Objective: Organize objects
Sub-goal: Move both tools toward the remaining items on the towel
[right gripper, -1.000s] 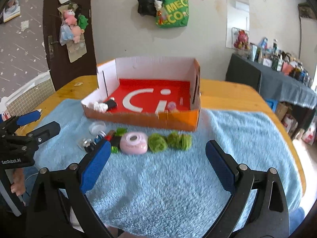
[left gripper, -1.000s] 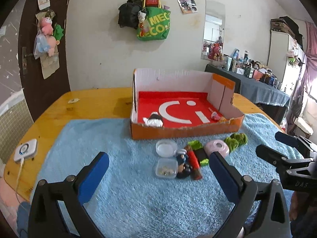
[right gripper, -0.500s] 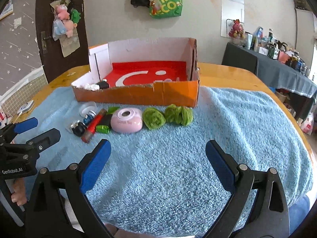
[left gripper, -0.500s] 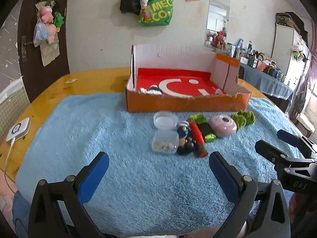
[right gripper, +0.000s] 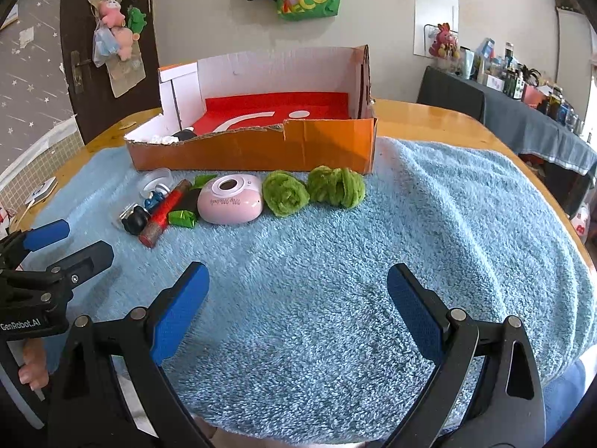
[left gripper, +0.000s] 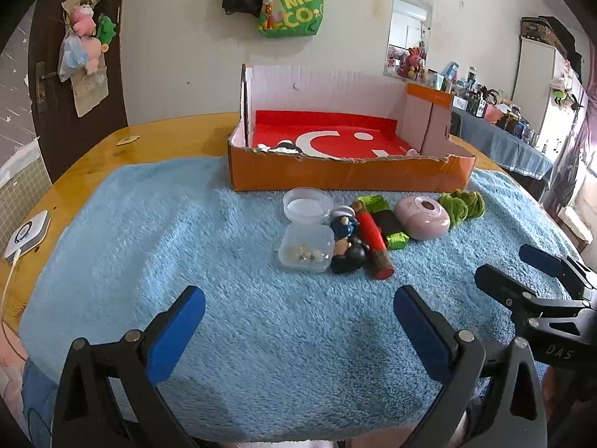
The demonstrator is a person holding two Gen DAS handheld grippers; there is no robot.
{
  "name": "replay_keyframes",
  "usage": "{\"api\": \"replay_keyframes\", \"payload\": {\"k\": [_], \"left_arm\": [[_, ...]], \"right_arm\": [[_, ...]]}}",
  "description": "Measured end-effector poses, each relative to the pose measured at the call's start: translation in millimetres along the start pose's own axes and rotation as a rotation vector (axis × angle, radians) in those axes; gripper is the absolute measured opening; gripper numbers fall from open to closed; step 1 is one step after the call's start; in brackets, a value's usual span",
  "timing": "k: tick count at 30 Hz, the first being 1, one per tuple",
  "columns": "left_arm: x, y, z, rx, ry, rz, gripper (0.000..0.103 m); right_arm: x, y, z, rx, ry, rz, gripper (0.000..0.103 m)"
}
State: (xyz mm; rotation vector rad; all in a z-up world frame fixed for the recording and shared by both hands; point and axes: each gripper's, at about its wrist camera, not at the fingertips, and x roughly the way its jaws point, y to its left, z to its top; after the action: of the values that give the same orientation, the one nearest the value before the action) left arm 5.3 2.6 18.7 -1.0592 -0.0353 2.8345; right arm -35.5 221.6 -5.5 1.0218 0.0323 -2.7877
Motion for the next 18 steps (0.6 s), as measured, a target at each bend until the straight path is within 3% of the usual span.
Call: {"api": "replay_keyframes", "payload": {"k": [18], "left_arm": [[16.5, 18.8, 8.8, -0.021, 0.049, 0.024, 0.103]], "right_arm": [[11.5, -3.7, 3.1, 0.004, 0.027, -0.007, 0.098]]}}
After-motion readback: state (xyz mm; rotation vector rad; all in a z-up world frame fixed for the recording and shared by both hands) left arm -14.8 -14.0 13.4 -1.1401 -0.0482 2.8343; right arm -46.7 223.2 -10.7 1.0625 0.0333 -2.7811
